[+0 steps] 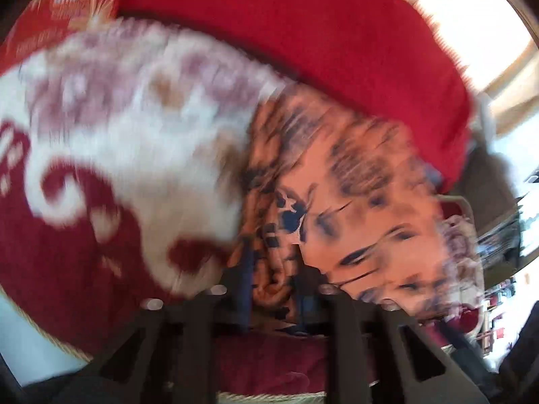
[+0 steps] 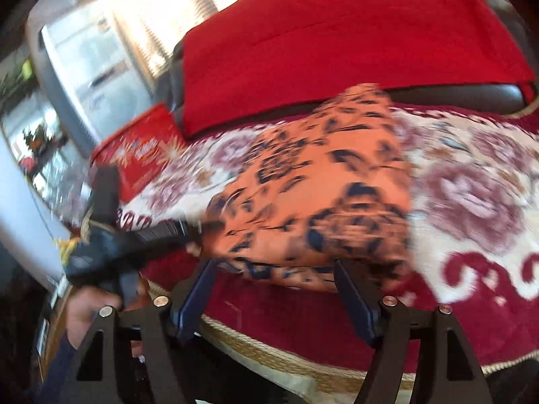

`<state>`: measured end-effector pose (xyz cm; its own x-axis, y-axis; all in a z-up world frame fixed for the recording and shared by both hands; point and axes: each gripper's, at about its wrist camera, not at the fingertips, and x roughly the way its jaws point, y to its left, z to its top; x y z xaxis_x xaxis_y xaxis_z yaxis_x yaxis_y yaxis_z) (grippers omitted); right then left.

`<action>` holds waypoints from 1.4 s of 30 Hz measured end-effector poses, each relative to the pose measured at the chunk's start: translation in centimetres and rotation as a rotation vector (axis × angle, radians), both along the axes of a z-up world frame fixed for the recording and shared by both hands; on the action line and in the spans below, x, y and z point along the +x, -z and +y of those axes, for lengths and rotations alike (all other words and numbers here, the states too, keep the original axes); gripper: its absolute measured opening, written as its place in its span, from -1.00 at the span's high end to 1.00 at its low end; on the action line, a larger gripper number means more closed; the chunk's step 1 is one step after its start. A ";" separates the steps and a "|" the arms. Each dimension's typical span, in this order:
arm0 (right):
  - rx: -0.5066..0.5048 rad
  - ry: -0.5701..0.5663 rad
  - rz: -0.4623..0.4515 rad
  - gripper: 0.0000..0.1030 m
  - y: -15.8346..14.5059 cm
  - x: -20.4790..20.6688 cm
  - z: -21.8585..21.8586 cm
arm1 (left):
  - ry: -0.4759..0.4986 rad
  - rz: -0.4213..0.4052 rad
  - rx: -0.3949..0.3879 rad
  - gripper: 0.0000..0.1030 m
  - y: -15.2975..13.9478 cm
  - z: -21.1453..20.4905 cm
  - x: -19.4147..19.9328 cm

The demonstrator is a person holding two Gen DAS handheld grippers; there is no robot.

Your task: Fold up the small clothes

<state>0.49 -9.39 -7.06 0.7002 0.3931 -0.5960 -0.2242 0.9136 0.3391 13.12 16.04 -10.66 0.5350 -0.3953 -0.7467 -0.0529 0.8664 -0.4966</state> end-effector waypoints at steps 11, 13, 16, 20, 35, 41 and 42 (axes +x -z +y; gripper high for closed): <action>0.276 0.147 0.067 -0.65 1.2 0.0 -10.4 | -0.072 -0.059 0.165 0.41 -2.9 -1.2 -3.0; 0.329 0.162 0.069 -0.71 1.2 1.2 -11.6 | -0.088 -0.134 0.183 0.08 -4.9 -1.4 -3.8; 0.442 0.144 0.118 -0.74 1.5 4.8 -13.2 | -0.050 -0.275 0.226 -0.35 -8.1 -3.9 -3.4; 0.560 0.105 0.189 -0.75 1.9 10.2 -13.6 | 0.066 -0.313 0.286 -0.37 -8.5 -7.5 -0.1; 0.091 0.075 0.233 0.16 0.4 16.0 -7.5 | 0.129 -0.154 0.385 -0.36 -3.3 -9.3 2.2; 0.294 0.065 0.228 -0.57 -2.1 17.9 -8.4 | 0.123 -0.150 0.369 -0.36 -3.4 -9.4 2.1; 0.300 0.073 0.250 -0.57 -1.8 18.9 -8.2 | 0.122 -0.149 0.368 -0.36 -3.3 -9.3 2.2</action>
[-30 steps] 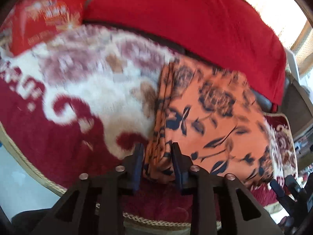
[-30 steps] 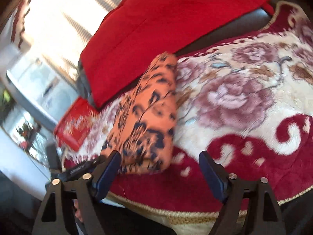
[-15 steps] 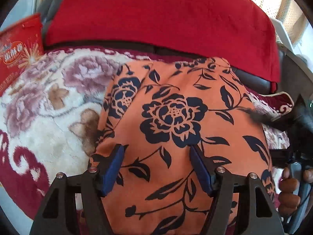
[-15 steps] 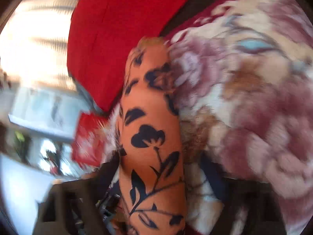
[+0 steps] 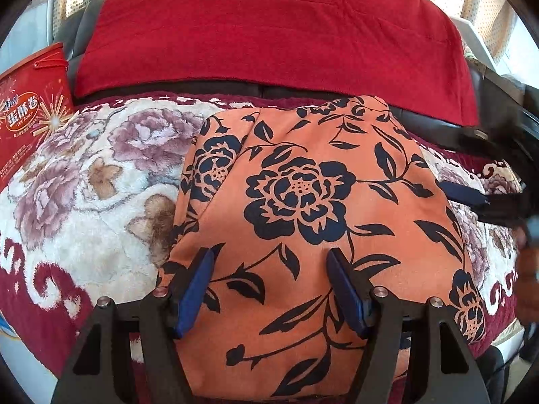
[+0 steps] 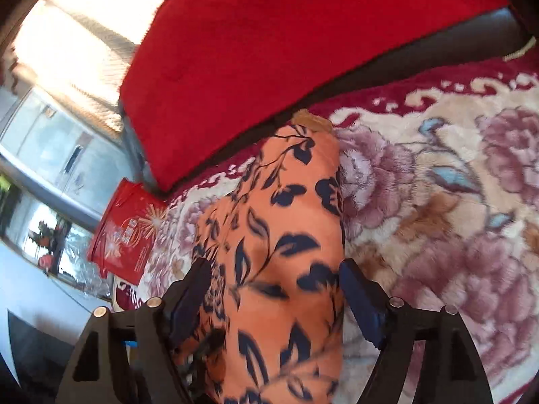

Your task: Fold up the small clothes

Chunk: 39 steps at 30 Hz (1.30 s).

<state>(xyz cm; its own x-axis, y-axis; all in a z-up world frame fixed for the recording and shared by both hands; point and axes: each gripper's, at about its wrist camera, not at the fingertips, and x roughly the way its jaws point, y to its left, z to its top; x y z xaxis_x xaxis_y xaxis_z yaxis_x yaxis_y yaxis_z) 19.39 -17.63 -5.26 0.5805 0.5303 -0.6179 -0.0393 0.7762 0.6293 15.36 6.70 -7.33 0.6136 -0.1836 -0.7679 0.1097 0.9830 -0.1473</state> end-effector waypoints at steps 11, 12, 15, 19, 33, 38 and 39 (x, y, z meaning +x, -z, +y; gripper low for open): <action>-0.300 -0.003 0.052 0.11 1.5 2.4 3.8 | 0.009 0.000 -0.014 -0.36 0.1 0.3 -0.3; -0.301 0.007 0.038 -0.07 1.3 2.1 3.9 | 0.005 -0.001 -0.008 -0.36 0.1 0.2 -0.3; -0.235 -0.023 0.010 -0.27 0.7 0.1 3.9 | 0.005 -0.006 -0.017 -0.36 0.0 0.4 -0.5; -0.196 -0.015 -0.029 -0.31 0.1 -4.4 2.6 | -0.043 -0.105 -0.121 -0.36 -2.3 2.6 -1.7; -0.074 -0.067 0.042 -0.43 3.5 -7.2 1.4 | -0.046 0.137 -0.261 0.25 1.3 8.2 -2.6; -0.071 -0.059 0.018 -0.43 2.4 -6.1 1.1 | -0.109 -0.021 -0.284 -0.63 -2.1 8.0 -1.4; -0.066 -0.056 0.021 -0.43 2.4 -5.7 1.0 | -0.105 -0.013 -0.290 -0.63 -2.2 8.0 -0.8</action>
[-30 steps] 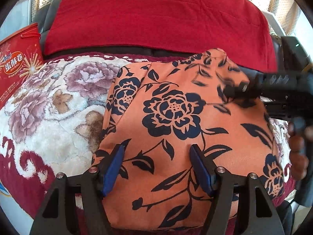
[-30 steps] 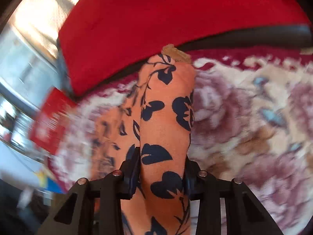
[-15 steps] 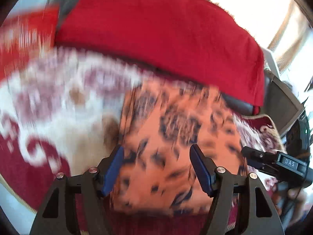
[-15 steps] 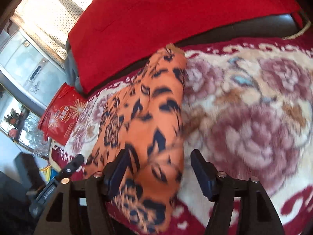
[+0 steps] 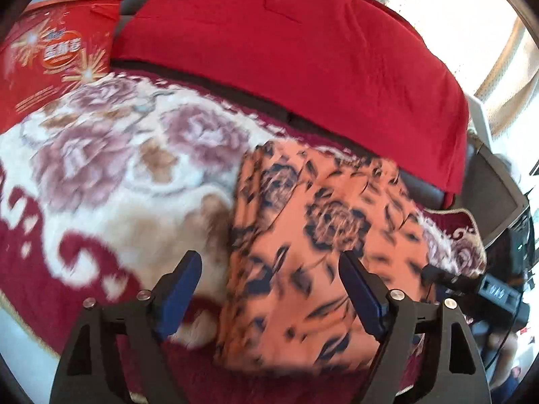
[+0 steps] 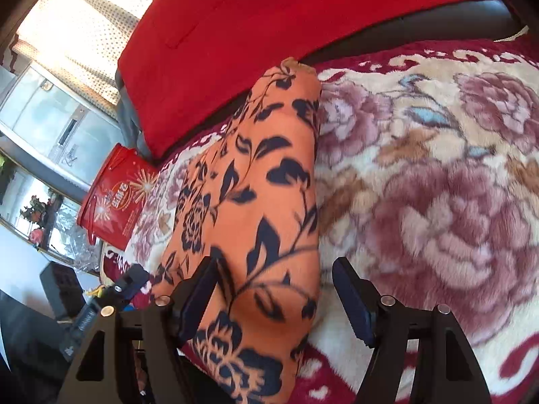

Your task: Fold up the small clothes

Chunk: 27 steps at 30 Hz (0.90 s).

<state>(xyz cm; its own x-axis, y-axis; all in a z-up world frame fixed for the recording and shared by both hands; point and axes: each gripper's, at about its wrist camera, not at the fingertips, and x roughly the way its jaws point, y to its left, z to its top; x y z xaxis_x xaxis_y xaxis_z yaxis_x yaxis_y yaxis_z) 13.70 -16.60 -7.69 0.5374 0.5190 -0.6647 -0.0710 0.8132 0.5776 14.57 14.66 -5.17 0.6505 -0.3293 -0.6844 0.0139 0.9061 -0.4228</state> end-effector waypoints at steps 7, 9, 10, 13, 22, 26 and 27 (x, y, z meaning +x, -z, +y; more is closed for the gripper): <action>0.025 -0.018 0.026 -0.43 0.9 2.3 0.9 | 0.021 0.222 -0.012 -0.60 4.7 -2.4 3.3; 0.026 -0.024 0.028 -0.43 0.9 2.7 1.4 | 0.027 0.193 0.023 -0.60 4.1 -2.7 3.2; 0.026 -0.026 0.029 -0.43 1.0 2.9 1.5 | 0.026 0.192 0.029 -0.60 4.1 -2.8 3.2; 0.019 -0.035 0.029 -0.43 1.0 3.2 1.8 | 0.023 0.203 0.007 -0.60 4.2 -2.8 3.4; 0.030 -0.044 0.041 -0.45 1.5 3.8 2.4 | 0.019 0.179 -0.034 -0.57 4.0 -1.3 3.2; 0.039 -0.057 0.041 -0.45 1.7 4.0 2.3 | 0.003 0.108 -0.120 -0.59 1.3 0.4 4.0; 0.042 -0.057 0.040 -0.45 1.8 4.1 2.2 | 0.003 0.110 -0.119 -0.59 1.1 0.5 4.8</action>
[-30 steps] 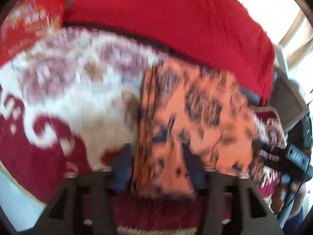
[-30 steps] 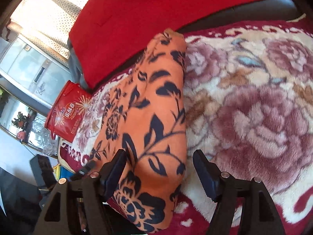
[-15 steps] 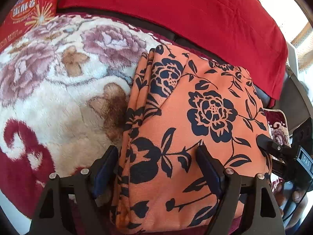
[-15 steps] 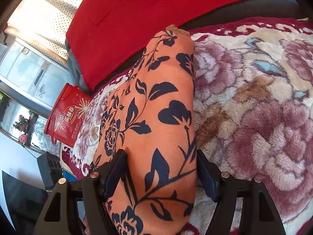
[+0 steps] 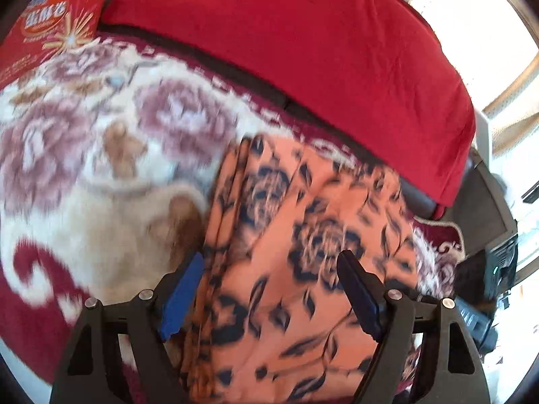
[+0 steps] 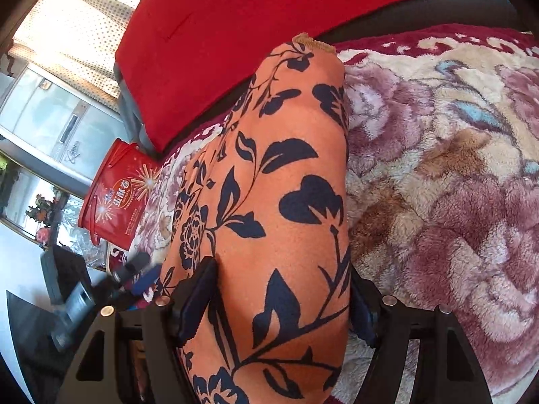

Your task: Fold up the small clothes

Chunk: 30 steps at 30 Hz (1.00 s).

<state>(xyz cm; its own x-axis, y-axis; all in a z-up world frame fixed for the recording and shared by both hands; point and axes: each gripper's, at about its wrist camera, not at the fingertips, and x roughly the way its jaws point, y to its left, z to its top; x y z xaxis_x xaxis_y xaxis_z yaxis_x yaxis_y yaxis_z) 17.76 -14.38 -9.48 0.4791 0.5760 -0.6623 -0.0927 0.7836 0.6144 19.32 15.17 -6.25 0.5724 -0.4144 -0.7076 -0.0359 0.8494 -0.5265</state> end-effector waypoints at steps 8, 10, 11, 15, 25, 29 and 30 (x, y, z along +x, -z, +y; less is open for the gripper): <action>-0.009 -0.008 -0.007 -0.36 0.2 0.7 0.1 | 0.140 0.138 0.025 -0.06 4.1 -1.5 2.1; -0.052 -0.024 -0.022 -0.18 -0.2 0.8 0.7 | 0.145 0.134 0.024 0.16 4.0 -1.5 1.8; -0.063 -0.030 -0.026 -0.06 -0.5 0.8 1.0 | 0.152 0.129 0.023 0.25 3.8 -1.4 1.8; -0.098 -0.056 -0.086 0.24 -3.8 0.2 1.3 | 0.153 0.076 0.017 0.43 2.0 -2.1 1.2; -0.042 0.182 -0.027 -0.20 -3.3 -2.0 -9.3 | 0.190 0.067 0.067 -0.21 0.4 -7.3 0.8; 0.069 0.182 -0.029 -0.20 -0.9 -2.7 -11.1 | 0.133 0.049 -0.002 -0.39 -0.6 -5.1 0.5; 0.073 0.177 -0.037 -0.21 -0.9 -2.8 -11.0 | 0.110 0.026 0.006 -0.50 -1.0 -4.6 0.5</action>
<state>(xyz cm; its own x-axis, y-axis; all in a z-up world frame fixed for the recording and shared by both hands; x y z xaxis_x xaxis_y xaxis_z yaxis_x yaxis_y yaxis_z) 15.01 -25.42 -8.54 0.6005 0.5265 -0.6019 0.0192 0.7429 0.6691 19.87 10.55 -5.28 0.5049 -0.4697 -0.7242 0.0440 0.8519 -0.5219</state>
